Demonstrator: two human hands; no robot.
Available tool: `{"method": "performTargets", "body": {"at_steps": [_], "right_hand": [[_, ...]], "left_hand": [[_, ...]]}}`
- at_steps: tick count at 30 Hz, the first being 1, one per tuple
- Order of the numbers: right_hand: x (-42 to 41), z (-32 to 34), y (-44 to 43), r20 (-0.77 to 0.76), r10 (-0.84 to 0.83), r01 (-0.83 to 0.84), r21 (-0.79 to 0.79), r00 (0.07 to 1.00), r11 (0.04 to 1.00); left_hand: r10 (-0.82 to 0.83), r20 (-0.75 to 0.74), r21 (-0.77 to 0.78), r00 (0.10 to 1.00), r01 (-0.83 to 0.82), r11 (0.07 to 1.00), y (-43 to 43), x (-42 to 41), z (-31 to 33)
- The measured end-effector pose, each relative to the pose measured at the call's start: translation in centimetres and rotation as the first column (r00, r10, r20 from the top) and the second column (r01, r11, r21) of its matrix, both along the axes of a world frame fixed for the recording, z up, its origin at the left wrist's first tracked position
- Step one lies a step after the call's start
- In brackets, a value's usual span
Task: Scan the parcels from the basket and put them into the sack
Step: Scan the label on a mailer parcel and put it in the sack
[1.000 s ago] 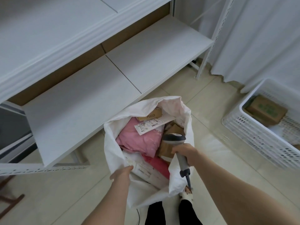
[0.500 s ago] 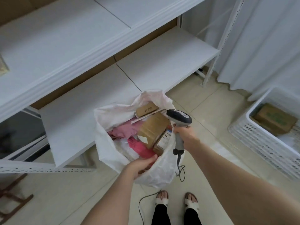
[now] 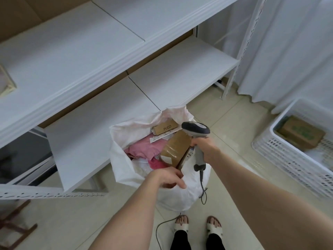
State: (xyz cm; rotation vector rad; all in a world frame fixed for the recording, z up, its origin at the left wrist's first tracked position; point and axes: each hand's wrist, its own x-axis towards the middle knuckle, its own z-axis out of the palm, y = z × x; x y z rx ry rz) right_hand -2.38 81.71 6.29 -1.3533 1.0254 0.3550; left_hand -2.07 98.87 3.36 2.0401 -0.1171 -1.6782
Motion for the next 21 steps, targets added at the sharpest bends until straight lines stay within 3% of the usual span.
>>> {"method": "performTargets", "body": {"at_steps": [6,9,11,14,17,21], "right_hand": [[-1.8,-1.0,0.8,-0.195,0.209,-0.202,0.053,0.958,0.978],[-1.9,-1.5,1.6,-0.23,0.23,-0.258,-0.102,0.946,0.961],[-1.8,-1.6,1.8,-0.223,0.219,-0.255,-0.147,0.95,0.956],[-2.0,-2.3,1.4,-0.236,0.17,-0.209,-0.149,0.957,0.966],[-2.5,-2.8,1.2,-0.267,0.12,-0.16,-0.137,0.956,0.978],[-2.8,-3.3,1.2,-0.272,0.086,-0.123,-0.12,0.958,0.985]], "left_hand": [[0.072,-0.011,-0.031,0.997,-0.073,0.997,-0.3,-0.9,-1.4],[-0.202,-0.005,0.048,0.979,0.202,0.978,0.8,-1.1,-1.6],[-0.421,-0.009,0.167,0.907,0.416,0.894,2.7,-1.1,-2.1],[-0.563,-0.059,0.332,0.824,0.548,0.768,4.8,-1.0,-3.1],[-0.538,-0.018,0.351,0.843,0.509,0.786,4.6,-0.9,-3.4],[-0.424,0.22,0.38,0.878,0.324,0.867,3.8,-0.1,-3.7]]}}
